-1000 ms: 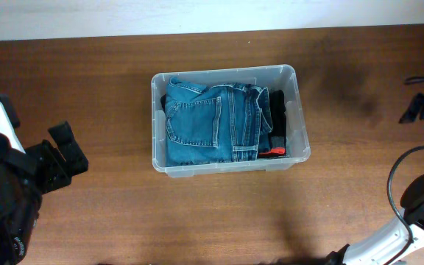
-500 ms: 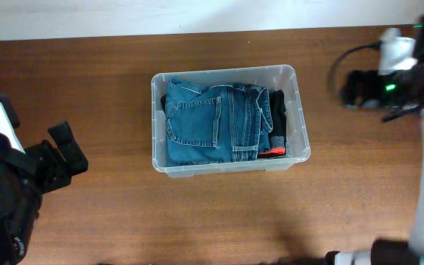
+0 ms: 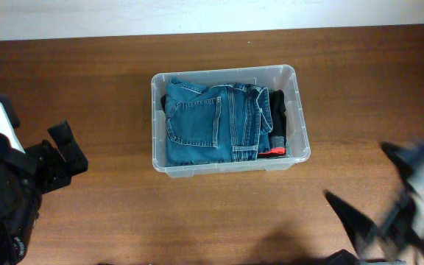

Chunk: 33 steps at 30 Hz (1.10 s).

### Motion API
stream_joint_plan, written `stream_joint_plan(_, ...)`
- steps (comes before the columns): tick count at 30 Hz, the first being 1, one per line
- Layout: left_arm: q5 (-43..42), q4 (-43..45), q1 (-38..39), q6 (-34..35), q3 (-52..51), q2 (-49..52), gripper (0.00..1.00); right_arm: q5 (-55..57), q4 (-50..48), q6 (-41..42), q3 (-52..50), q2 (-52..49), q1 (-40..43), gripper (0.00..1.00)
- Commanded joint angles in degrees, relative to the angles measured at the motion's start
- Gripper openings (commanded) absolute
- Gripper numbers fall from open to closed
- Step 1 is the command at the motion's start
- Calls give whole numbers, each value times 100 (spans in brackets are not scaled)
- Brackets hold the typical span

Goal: Pack container

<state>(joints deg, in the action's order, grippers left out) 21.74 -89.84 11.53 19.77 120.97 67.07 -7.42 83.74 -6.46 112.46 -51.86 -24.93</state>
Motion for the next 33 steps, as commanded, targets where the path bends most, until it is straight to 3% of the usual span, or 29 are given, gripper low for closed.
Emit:
stream_joint_plan(1,103,-9,-35,35,22,-7,100,98,66,-74,-129,697,160,98)
stream_joint_plan(4,103,-9,-35,35,22,-7,100,101,68,-76,-590,1257,382,98)
stream_joint_plan(9,103,-9,-35,35,22,-7,100,142,-518,-74,-2671,2610,883,98)
stream_joint_plan(18,103,-11,-35,35,22,-7,100,24,-4430,-57,-6918,4304,1582,98)
stream_joint_plan(21,103,-9,-35,35,22,-7,100,-17,-5676,-48,-7886,4568,1606,98)
stream_joint_plan(27,103,-11,-35,35,22,-7,100,-125,-7702,149,-9200,4913,1681,98)
stream_joint_plan(33,103,-11,-35,35,22,-7,100,-122,-8581,251,-9945,5165,1950,98)
